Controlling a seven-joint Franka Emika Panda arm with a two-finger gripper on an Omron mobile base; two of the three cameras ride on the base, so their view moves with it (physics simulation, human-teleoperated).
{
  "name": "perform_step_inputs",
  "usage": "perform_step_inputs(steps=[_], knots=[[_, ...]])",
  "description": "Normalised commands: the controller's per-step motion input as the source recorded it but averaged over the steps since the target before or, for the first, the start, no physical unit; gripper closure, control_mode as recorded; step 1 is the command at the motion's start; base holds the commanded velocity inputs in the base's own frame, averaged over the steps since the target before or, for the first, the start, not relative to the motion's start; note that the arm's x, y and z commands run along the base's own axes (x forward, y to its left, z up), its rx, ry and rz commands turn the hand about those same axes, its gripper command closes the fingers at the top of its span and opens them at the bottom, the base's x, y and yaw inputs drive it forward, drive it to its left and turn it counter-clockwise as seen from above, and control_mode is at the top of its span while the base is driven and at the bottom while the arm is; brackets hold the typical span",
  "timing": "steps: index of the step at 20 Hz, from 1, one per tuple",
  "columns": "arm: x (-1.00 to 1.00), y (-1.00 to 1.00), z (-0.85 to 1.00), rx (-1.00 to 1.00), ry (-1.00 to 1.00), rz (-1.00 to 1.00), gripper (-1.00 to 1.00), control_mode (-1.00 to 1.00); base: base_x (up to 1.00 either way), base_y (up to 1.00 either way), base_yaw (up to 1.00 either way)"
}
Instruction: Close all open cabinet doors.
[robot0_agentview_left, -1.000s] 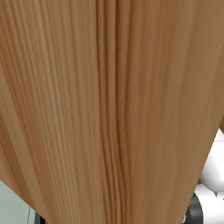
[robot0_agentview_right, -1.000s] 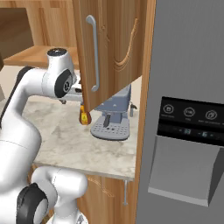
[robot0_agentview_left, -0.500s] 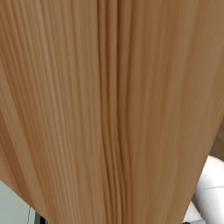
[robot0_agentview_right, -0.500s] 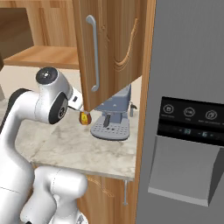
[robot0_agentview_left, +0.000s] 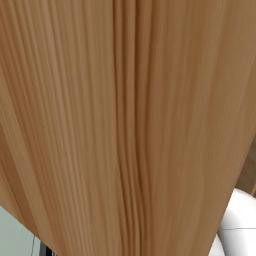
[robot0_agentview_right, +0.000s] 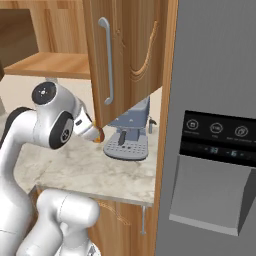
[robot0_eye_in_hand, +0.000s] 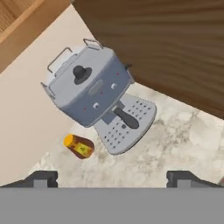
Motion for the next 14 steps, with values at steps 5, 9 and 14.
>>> perform_step_inputs(steps=[5,9,14], knots=[[-0.25,-0.24,0.36,0.18,0.0,-0.38,-1.0,-1.0,0.0,0.0,0.0],[-0.3,-0.33,0.31,0.21,-0.01,-0.35,-1.0,-1.0,0.0,0.0,0.0],[-0.27,-0.36,0.24,0.25,-0.15,-0.23,-1.0,-1.0,0.0,0.0,0.0]])
